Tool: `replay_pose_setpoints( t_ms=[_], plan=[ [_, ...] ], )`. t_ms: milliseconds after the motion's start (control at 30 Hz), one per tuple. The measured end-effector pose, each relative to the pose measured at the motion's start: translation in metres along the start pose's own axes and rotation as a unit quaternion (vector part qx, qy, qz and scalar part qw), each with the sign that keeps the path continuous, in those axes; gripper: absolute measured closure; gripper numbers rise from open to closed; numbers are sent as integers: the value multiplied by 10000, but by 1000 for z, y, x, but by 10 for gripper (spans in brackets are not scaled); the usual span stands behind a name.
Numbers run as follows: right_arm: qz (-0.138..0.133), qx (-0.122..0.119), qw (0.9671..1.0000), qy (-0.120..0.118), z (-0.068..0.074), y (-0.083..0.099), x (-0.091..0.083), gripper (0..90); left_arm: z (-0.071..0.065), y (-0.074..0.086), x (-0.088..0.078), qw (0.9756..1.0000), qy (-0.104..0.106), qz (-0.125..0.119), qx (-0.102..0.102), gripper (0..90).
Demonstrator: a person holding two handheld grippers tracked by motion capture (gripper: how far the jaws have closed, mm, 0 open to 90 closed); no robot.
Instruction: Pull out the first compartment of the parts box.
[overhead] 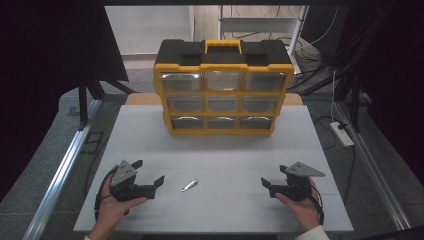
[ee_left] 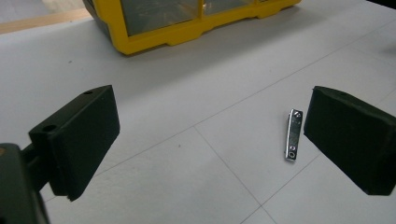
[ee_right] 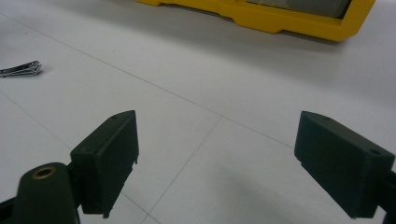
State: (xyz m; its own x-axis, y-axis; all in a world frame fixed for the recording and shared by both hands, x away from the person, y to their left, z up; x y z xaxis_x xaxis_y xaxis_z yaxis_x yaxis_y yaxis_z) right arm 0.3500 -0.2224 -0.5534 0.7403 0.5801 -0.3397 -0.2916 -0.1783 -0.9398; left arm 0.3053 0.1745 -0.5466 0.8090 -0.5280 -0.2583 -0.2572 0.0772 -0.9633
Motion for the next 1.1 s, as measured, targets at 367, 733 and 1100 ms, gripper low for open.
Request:
replay_pose_setpoints(
  t_ms=[367,733,1100],
  plan=[
    [25,7,10000,21,0,1,0,147,-11,-7,9,9999,141,0,93,49],
    [52,13,10000,52,-1,1,0,149,-22,-14,17,9994,300,-39,138,53],
    [64,39,9999,69,-1,2,0,150,-35,-19,26,9985,493,-30,216,54]
  ],
)
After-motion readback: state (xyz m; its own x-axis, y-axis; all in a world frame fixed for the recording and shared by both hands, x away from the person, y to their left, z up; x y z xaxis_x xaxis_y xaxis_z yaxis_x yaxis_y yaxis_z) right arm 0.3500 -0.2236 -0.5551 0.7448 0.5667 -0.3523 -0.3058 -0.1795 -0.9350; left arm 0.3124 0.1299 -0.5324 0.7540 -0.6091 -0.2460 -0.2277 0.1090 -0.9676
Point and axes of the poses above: each handheld gripper's, and its own axes: x roughly forward along the jaws, y roughly out of its underside, z roughly to its left, the point moved 9 cm from there along x, roughly forward along the jaws, and after that the axes turned 13 degrees about -z, right-handed, at the moved point
